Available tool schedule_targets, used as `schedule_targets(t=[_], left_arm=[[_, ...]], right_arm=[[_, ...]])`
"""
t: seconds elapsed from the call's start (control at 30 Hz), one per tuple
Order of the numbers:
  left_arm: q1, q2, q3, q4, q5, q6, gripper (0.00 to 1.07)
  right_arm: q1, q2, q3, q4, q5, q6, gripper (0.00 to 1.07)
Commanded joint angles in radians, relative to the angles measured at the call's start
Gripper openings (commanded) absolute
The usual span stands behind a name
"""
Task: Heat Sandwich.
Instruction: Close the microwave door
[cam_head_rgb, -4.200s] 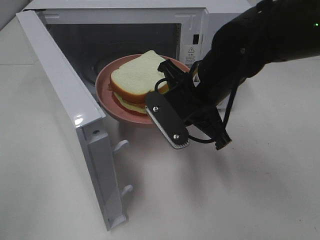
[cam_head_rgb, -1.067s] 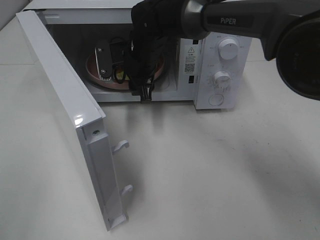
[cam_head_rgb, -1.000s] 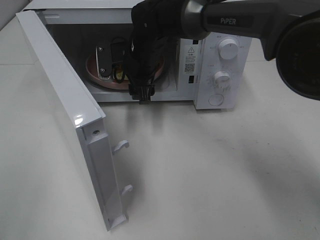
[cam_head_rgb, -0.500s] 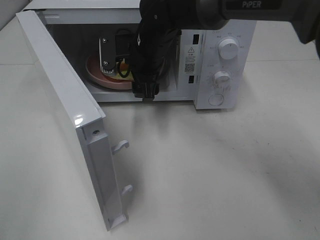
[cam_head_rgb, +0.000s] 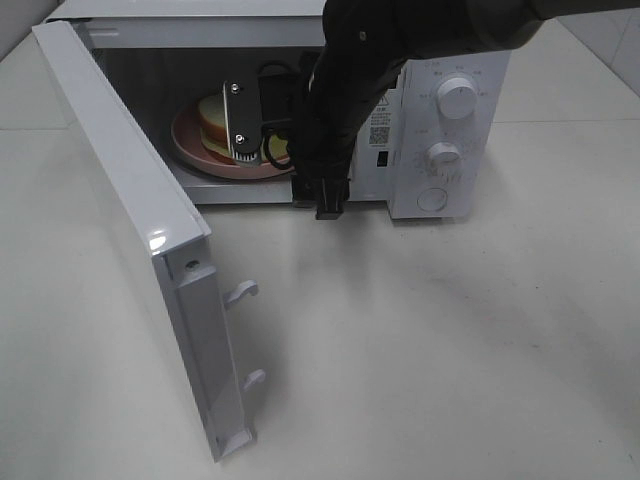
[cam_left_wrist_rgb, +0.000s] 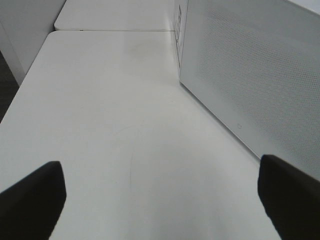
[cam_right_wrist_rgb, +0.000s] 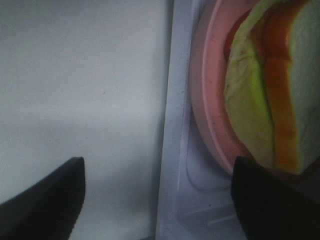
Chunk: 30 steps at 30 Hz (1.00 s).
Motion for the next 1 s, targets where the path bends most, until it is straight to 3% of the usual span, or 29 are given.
schedule_targets(t=[0.03, 0.43, 1.0], left_arm=[[-0.001, -0.026, 0.001, -0.003, -0.002, -0.002, 0.98], [-0.001, -0.026, 0.001, -0.003, -0.002, -0.002, 0.98], [-0.001, -0.026, 0.001, -0.003, -0.002, -0.002, 0.98]], right_arm=[[-0.003, -0.052, 0.058, 0.002, -0.002, 0.004, 0.76], [-0.003, -0.189, 0.214, 0.005, -0.002, 0.033, 0.76], [0.006, -0.431, 0.453, 0.005, 0.052, 0.255, 0.76]])
